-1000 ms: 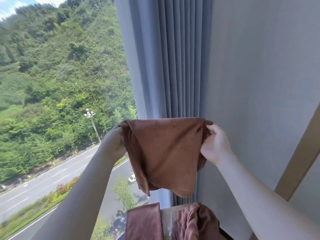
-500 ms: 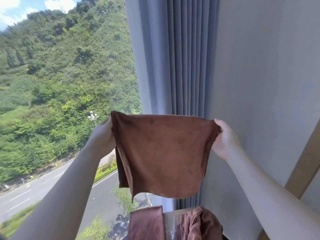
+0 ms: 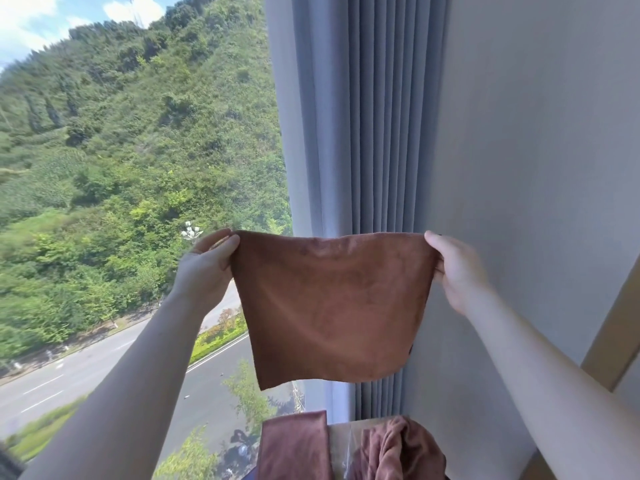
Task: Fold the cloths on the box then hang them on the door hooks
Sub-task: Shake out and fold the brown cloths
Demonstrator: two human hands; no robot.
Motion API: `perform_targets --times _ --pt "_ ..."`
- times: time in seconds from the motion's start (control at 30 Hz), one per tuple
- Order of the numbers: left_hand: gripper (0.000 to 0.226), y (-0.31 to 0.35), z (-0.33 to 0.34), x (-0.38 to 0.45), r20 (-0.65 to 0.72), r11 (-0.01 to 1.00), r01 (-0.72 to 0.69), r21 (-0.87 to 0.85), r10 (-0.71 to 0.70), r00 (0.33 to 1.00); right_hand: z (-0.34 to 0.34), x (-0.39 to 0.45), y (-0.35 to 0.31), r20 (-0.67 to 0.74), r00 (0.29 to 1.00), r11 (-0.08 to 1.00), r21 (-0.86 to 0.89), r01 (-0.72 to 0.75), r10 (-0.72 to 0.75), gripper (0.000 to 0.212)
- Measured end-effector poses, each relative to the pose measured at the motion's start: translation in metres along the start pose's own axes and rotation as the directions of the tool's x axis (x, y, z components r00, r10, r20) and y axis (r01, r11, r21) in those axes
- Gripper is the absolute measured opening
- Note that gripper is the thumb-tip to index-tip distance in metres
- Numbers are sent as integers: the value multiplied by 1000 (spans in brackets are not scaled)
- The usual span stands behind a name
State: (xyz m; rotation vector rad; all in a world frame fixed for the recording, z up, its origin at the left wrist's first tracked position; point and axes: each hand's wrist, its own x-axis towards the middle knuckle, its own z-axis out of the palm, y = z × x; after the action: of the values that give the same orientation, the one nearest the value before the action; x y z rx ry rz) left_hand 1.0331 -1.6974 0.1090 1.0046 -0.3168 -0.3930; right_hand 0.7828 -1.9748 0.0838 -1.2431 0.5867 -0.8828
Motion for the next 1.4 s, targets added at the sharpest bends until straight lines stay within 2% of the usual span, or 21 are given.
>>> perform_targets --times 0.1,0.17,0.23,0.4,0.5,0.6,0.7,0.83,0.93,1.1,1.27,1.4 --pt "25 0 -8 2 -53 998 4 57 0 999 -5 1 -4 1 999 999 -19 42 -42 29" --pt "29 0 -10 4 -96 996 -18 82 26 995 -7 1 -6 8 998 997 -38 59 -59 20" --pt "28 1 -10 6 -124 995 -26 101 38 992 -8 1 -6 19 997 996 -61 72 -71 20" --pt "22 7 -7 7 -141 973 -45 225 79 987 -9 2 -7 8 992 990 -57 126 -126 35" --pt "21 9 -4 7 -158 903 -86 421 167 973 -10 2 -8 9 980 977 -74 201 -201 66" --pt "21 7 -4 9 -154 799 -136 586 274 949 -12 7 -6 8 968 960 -131 248 -249 67" --pt "23 7 -5 10 -123 711 -158 685 327 937 -13 7 -6 13 973 961 -155 229 -229 67" --pt "18 6 -7 12 -99 712 -141 688 285 954 -16 7 -5 -67 977 975 -103 195 -203 32" --pt "12 4 -10 15 -58 719 -75 691 159 986 -17 5 -7 -114 977 983 -48 177 -182 11" --pt "8 -4 -8 13 -14 835 81 544 -87 996 -23 5 -6 -150 970 982 -37 188 -191 9" --pt "21 -6 5 6 25 905 100 414 -121 992 -38 16 5 -180 966 977 -142 161 -186 18" --pt "23 -3 27 0 130 881 51 471 -127 983 -48 20 20 -171 980 985 -155 74 -101 16"
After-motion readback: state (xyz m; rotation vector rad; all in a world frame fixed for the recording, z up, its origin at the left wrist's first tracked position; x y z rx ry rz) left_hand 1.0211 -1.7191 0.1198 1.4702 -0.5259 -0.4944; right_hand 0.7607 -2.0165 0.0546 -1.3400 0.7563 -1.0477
